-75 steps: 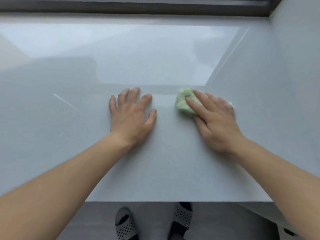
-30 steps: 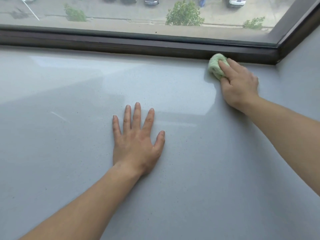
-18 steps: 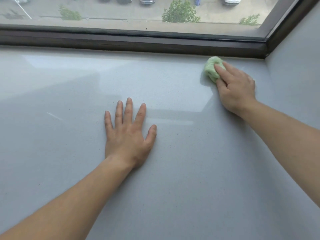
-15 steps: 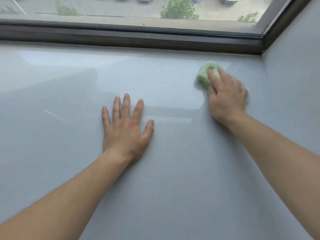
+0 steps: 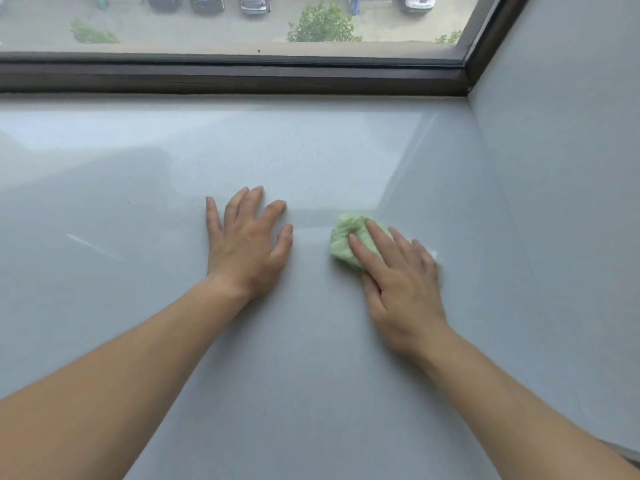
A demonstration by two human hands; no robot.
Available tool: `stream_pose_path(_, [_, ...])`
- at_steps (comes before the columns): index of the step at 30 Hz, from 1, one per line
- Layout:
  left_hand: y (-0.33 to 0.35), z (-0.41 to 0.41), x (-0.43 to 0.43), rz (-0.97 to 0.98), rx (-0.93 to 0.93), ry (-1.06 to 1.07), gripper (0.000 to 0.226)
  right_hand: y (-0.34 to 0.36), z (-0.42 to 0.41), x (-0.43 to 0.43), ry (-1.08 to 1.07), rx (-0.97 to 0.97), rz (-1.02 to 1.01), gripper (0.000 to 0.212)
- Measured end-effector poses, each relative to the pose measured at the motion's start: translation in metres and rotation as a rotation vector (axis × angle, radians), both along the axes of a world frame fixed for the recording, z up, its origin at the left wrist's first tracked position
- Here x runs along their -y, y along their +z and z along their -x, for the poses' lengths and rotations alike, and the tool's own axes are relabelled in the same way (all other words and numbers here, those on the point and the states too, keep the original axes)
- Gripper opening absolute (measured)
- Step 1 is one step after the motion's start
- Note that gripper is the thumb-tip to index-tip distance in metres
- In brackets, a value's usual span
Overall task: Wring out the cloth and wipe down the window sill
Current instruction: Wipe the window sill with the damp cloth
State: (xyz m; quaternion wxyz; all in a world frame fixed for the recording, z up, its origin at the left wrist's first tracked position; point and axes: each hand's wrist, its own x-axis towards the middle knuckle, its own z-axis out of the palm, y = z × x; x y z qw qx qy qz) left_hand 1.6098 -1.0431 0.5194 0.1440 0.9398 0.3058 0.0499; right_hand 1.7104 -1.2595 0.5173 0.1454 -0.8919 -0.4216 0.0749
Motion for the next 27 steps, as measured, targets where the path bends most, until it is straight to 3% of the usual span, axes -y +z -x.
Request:
stream_pose_path(3, [0.003,0.013,0.023,0.013,-0.011,-0.097,0.052,0.000,-0.014,0.024,0.044,-0.040,0.037,0.056])
stream_pose_path(8, [0.005,0.029,0.074,0.074,-0.008,-0.291,0.059,0.002,-0.014,0.028,-0.326,-0.046,-0.014,0.054])
stream_pose_path(12, [-0.001,0.032,0.098,0.059,-0.051,-0.307,0.062,0.007,0.078,0.085,-0.074,-0.055,-0.006,0.054])
stream_pose_path(14, [-0.002,0.032,0.099,0.055,-0.063,-0.289,0.058,0.007,0.077,0.120,0.042,-0.080,0.022,0.054])
stream_pose_path(17, [-0.002,0.032,0.100,0.051,-0.065,-0.289,0.053,0.005,0.037,0.144,-0.228,-0.061,0.000,0.053])
stream_pose_path(20, [-0.001,0.031,0.103,0.059,-0.051,-0.267,0.050,0.005,0.054,0.152,-0.463,-0.057,0.002,0.054])
stream_pose_path(24, [0.002,0.025,0.106,0.071,-0.026,-0.232,0.043,0.011,0.108,0.187,-0.205,-0.101,0.013,0.055])
stream_pose_path(27, [0.004,0.018,0.102,0.049,0.010,-0.215,0.048,0.010,0.083,0.201,-0.260,-0.134,0.016,0.055])
